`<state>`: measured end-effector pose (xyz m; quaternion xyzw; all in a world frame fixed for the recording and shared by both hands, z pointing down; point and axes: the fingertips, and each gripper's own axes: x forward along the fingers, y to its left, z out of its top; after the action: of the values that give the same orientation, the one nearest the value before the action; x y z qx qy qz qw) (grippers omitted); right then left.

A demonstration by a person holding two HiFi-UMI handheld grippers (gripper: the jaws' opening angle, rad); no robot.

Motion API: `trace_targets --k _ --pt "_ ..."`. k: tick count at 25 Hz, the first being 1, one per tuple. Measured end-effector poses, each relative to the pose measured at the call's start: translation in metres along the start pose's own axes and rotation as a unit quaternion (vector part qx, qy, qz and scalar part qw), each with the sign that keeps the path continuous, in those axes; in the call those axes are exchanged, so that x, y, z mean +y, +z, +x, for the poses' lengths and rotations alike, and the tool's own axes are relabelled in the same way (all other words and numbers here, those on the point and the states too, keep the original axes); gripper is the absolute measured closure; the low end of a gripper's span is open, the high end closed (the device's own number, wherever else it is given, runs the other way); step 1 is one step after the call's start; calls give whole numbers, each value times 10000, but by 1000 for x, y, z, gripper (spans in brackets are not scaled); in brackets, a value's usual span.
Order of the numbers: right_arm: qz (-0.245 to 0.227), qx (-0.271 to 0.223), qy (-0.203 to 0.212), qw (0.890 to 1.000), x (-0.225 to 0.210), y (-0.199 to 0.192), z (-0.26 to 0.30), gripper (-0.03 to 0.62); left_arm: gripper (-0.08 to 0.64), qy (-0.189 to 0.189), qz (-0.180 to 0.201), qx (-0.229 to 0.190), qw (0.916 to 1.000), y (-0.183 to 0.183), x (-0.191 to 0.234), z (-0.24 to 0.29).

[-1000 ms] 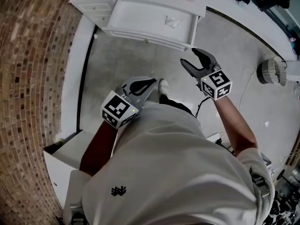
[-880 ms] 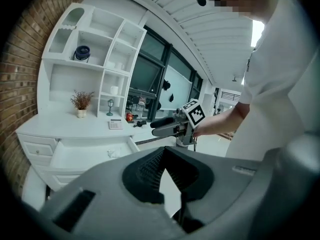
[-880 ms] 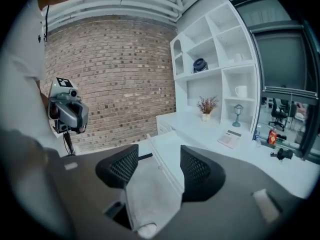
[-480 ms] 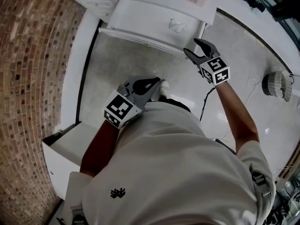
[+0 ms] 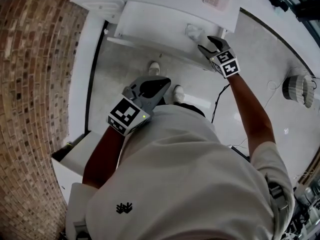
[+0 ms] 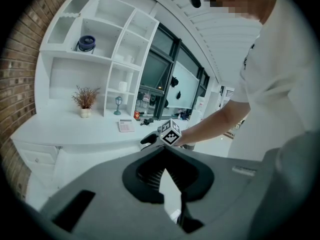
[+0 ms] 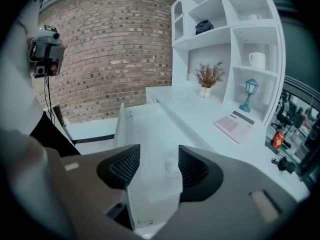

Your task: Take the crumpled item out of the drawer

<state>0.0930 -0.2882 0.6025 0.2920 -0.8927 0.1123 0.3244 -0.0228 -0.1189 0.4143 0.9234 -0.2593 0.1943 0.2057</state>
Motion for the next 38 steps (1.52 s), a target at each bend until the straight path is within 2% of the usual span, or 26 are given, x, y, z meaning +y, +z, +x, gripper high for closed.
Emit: trace_targets --k 9,17,27,34,38 --pt "9 641 -8 9979 -33 -24 77 341 554 -116 6 133 9998 18 71 10" --pt "31 1210 -52 9926 -48 -54 126 339 554 -152 -80 249 9995 18 111 17" --pt "94 1727 -86 9849 -54 -88 154 344 554 -126 -229 347 9991 11 126 20" --pt "-9 1821 -246 9830 -59 -97 163 436 554 -37 -378 375 9986 2 128 18" --pt "-43 1872 -278 9819 -60 -97 164 460 554 -3 -446 339 9984 1 130 16"
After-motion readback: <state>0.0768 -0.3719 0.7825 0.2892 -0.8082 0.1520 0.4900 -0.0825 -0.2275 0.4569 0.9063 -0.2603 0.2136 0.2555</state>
